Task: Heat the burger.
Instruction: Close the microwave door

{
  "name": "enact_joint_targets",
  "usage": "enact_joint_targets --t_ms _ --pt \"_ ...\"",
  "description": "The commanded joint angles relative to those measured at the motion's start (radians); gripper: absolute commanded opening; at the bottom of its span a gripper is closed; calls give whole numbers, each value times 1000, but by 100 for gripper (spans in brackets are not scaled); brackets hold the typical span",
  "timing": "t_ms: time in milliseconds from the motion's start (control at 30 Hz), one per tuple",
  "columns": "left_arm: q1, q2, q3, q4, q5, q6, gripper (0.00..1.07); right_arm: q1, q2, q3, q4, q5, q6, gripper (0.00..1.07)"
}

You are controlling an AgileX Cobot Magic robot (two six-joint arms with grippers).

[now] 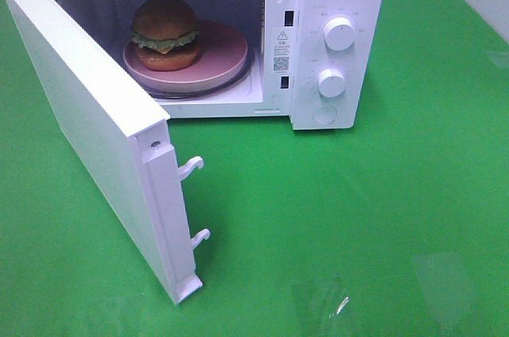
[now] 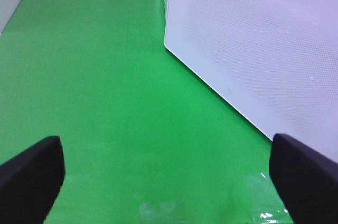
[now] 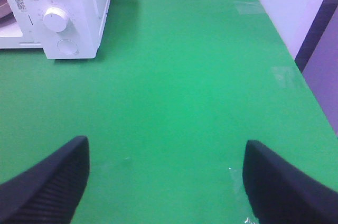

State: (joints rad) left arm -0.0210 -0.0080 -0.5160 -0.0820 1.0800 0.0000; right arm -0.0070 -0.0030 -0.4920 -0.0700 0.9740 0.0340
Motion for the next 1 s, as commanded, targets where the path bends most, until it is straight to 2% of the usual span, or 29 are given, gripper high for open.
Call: enact_joint_targets --t_ms 33,1000 --pt "-6 -13 1 -5 -15 0 100 -4 -29 1 6 -11 -9 76" --pt "-6 -13 1 -5 -15 0 100 -4 -29 1 6 -11 -8 76"
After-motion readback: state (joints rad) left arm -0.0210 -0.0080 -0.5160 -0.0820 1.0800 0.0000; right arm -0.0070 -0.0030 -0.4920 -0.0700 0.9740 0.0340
